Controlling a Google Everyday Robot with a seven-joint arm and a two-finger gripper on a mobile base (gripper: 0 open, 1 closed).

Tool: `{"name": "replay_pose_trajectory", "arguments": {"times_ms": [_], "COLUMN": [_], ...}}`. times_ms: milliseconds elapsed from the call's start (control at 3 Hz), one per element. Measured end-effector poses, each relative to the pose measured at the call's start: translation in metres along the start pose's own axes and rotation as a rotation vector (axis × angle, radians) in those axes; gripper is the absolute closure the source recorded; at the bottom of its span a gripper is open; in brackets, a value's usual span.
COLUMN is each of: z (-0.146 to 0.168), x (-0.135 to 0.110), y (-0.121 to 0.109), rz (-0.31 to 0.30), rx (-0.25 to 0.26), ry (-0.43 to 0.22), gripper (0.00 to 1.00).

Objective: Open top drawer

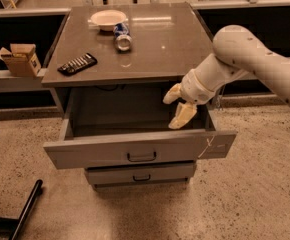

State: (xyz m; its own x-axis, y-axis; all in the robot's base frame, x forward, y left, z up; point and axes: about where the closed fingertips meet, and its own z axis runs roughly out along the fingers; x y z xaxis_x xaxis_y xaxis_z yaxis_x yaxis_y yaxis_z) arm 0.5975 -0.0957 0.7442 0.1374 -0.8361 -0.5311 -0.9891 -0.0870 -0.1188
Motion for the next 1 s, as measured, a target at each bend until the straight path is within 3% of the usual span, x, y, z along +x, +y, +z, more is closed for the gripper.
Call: {"name": "replay_pose_trajectory", "arguments": {"times_ms": [333, 667, 1000], "z": [0.04, 0.071, 0.091], "x": [-0.01, -0.009, -0.006], "y": [-0.023, -0.021, -0.003], "rz": [0.061, 0.098, 0.084], "rx": [-0.022, -0.049, -0.062], "ry": [0.028, 0.037, 0.027], "gripper": [0.68, 0.91, 0.87]}}
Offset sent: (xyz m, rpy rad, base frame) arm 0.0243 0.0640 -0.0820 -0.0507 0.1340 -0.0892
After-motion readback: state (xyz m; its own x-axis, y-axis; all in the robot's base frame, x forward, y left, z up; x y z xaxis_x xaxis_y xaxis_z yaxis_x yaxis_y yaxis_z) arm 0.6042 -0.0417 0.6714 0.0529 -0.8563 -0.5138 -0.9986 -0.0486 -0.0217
